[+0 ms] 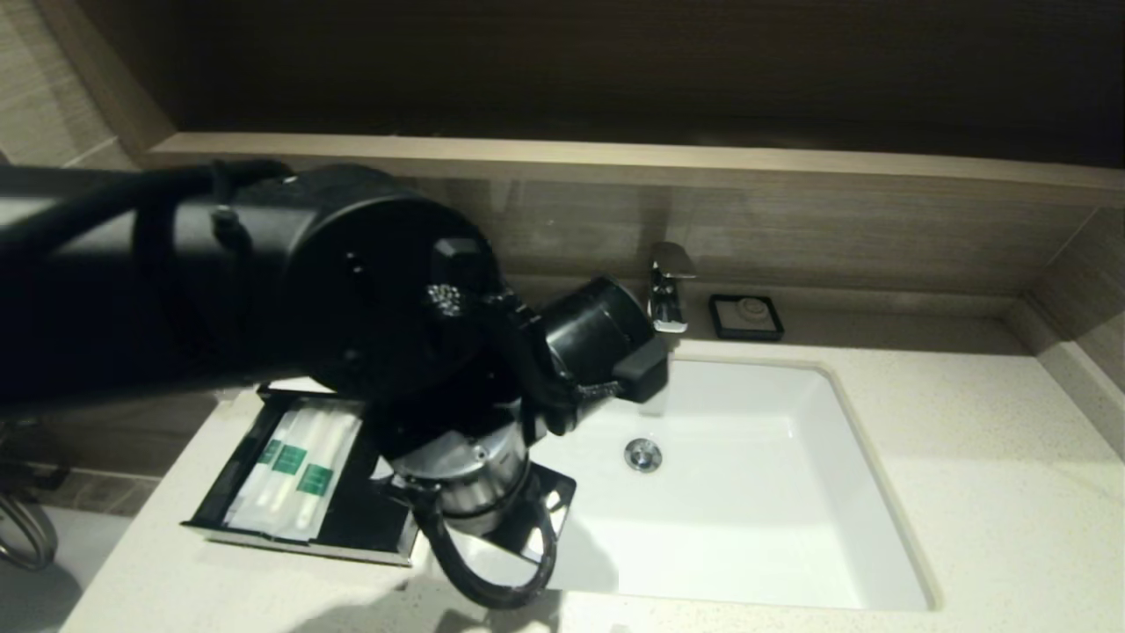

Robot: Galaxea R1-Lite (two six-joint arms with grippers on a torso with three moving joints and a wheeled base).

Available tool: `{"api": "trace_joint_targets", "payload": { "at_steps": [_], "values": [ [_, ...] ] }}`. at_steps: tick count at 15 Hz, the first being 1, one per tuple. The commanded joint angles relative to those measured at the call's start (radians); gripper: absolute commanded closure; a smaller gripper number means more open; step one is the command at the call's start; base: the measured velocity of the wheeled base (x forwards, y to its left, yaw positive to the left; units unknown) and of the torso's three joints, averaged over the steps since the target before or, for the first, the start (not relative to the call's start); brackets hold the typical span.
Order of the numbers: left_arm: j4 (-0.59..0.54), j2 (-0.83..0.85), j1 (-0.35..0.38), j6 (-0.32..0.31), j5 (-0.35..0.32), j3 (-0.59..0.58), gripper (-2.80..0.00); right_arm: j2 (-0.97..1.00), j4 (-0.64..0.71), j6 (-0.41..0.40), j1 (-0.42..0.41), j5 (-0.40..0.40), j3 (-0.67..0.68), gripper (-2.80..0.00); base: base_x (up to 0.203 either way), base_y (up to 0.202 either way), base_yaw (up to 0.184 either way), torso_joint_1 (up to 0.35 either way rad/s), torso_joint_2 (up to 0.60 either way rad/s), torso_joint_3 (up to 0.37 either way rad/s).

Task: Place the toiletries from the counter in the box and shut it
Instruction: Pick up the bathroom toiletry

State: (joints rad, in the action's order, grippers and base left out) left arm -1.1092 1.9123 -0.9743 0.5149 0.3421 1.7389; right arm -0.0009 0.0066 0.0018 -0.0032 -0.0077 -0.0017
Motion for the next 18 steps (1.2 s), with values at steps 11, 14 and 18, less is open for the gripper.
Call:
{"api": "trace_joint_targets", "payload": {
  "at_steps": [11,14,18],
  "values": [
    [-0.015,0.112,-0.183,-0.016,-0.227,0.043,0.0,0.001,0.0,0.0,0.001,0.0,0.0,0.0,0.0,0.0,0.0,0.0,0.0,0.0],
    [-0.013,0.141,-0.199,-0.021,-0.227,0.052,0.0,0.0,0.0,0.001,0.0,0.0,0.0,0.0,0.0,0.0,0.0,0.0,0.0,0.0],
    [-0.011,0.163,-0.226,-0.011,-0.229,0.054,0.0,0.0,0.0,0.001,0.0,0.0,0.0,0.0,0.0,0.0,0.0,0.0,0.0,0.0]
  ]
}}
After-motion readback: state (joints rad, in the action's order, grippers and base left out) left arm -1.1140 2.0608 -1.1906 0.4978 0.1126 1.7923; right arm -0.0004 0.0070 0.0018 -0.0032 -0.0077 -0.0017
